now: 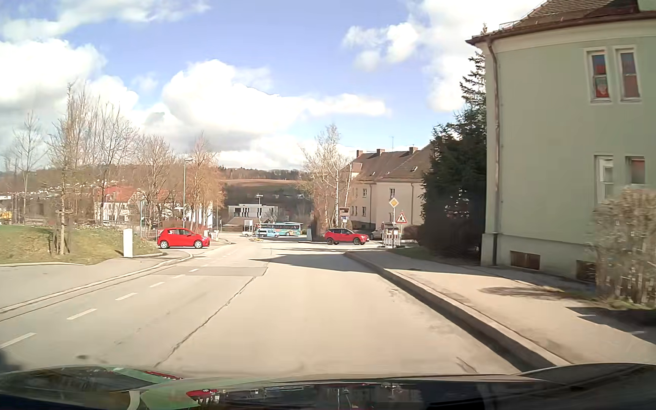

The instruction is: Follow the waypoints while adhering to traffic rules and regulations

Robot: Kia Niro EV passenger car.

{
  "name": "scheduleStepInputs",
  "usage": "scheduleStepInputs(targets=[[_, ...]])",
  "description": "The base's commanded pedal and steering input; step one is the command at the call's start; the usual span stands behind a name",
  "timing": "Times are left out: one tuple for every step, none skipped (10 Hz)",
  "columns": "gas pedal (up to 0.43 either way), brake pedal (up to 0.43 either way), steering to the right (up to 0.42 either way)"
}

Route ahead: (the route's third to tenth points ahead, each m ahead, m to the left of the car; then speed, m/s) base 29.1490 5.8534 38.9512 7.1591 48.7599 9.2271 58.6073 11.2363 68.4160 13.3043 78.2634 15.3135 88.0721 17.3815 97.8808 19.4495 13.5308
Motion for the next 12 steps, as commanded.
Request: scheduleStepInputs(targets=[[0.0, 0.0, -0.034], [0.0, 0.0, -0.034], [0.0, 0.0, -0.034], [0.0, 0.0, -0.033], [0.0, 0.006, -0.032], [0.0, 0.037, -0.031], [0.0, 0.049, -0.031], [0.0, 0.03, -0.029], [0.0, 0.018, -0.024], [0.0, 0.018, -0.019], [0.0, 0.024, -0.017], [0.0, 0.049, -0.016]])
